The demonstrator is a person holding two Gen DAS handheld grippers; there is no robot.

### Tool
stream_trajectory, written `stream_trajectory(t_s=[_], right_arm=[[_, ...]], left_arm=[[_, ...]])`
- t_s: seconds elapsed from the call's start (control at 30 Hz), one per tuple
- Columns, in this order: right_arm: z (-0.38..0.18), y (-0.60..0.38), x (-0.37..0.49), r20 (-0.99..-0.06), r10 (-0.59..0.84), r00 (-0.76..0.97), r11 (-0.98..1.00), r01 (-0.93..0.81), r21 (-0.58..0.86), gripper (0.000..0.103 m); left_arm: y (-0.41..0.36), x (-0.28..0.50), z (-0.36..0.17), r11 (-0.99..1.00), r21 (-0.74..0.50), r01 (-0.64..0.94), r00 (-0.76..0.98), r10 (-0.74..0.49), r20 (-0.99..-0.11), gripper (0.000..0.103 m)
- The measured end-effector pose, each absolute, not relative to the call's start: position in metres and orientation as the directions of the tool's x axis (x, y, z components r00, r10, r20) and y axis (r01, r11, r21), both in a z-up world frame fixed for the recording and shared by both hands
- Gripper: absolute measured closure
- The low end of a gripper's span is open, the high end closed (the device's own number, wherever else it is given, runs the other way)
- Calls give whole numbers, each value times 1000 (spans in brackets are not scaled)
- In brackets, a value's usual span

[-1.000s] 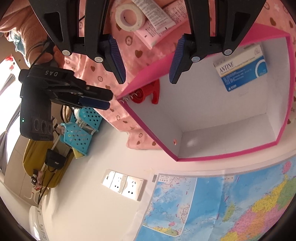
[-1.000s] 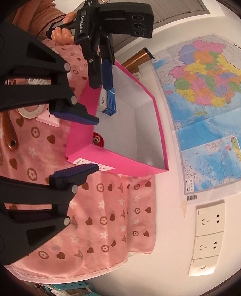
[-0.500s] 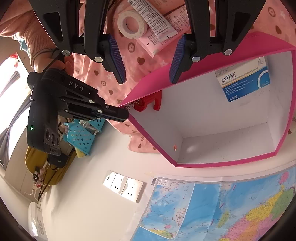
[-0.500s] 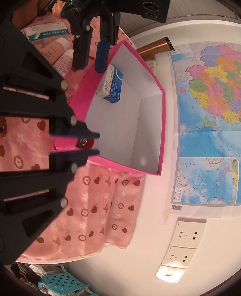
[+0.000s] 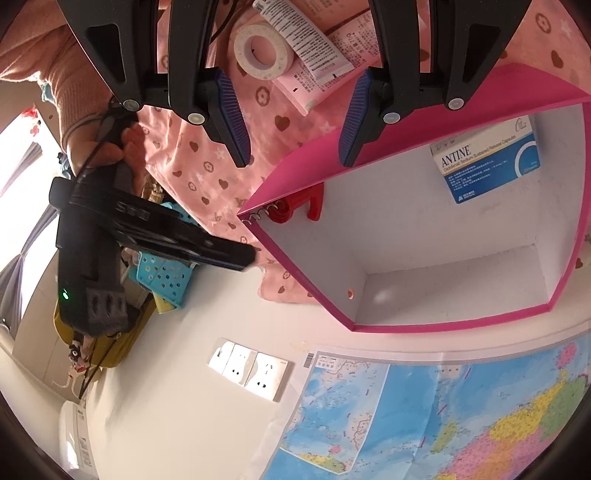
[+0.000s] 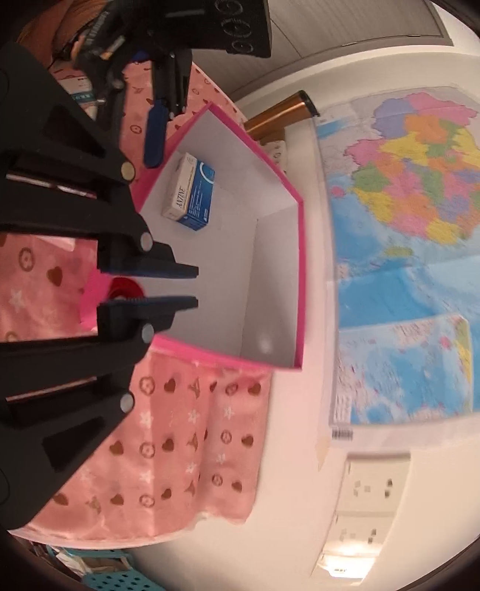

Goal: Organize rigid objects
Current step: 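Withdraw the right gripper from the pink box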

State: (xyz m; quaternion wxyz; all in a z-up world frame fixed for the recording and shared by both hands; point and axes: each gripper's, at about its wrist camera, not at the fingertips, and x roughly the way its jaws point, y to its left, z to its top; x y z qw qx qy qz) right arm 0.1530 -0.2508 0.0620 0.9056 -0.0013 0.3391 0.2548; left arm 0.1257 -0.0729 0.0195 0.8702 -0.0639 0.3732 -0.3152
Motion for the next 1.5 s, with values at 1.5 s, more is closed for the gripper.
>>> stream_trajectory(t_s=[1.5], right_arm=[[65,-208,194,-698,456,552,832,-543,114,90]], left_arm=[[-55,132,9,778,-404,481,501,-622,-602,47]])
